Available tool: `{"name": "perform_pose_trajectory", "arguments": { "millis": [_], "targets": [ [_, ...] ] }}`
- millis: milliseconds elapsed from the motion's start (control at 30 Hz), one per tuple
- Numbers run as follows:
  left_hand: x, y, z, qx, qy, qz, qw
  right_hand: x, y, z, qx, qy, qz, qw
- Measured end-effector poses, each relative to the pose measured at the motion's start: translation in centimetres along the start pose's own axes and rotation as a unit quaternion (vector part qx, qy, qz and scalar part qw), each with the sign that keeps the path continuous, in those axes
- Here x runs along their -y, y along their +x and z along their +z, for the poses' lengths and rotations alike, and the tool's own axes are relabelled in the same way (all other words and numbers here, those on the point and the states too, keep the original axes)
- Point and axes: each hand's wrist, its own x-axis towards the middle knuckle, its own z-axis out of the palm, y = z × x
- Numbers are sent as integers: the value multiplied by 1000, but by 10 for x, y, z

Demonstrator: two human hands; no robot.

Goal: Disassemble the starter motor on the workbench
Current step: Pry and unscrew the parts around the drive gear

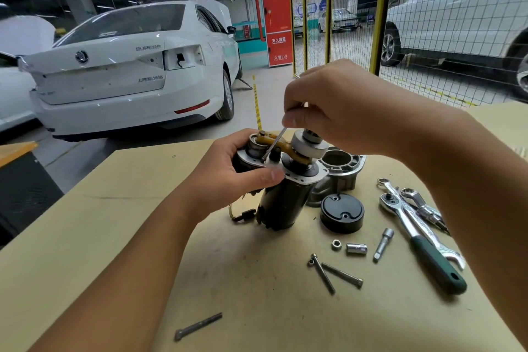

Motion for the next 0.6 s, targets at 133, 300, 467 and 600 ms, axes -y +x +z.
{"name": "perform_pose_trajectory", "arguments": {
  "millis": [133, 300, 467, 600],
  "targets": [
    [1, 0, 0, 0, 8, 0, 1000, 4, -1, 0, -17, -2, -10, 1000],
    [2, 0, 1, -9, 7, 9, 1000, 11, -2, 3, -15, -42, -24, 999],
    [-5, 3, 11, -88, 68, 99, 989, 13, -2, 6, -41, -35, -60, 997],
    [-14, 5, 13, -105, 97, 115, 983, 9, 0, 10, -46, -35, -69, 996]
  ]
}}
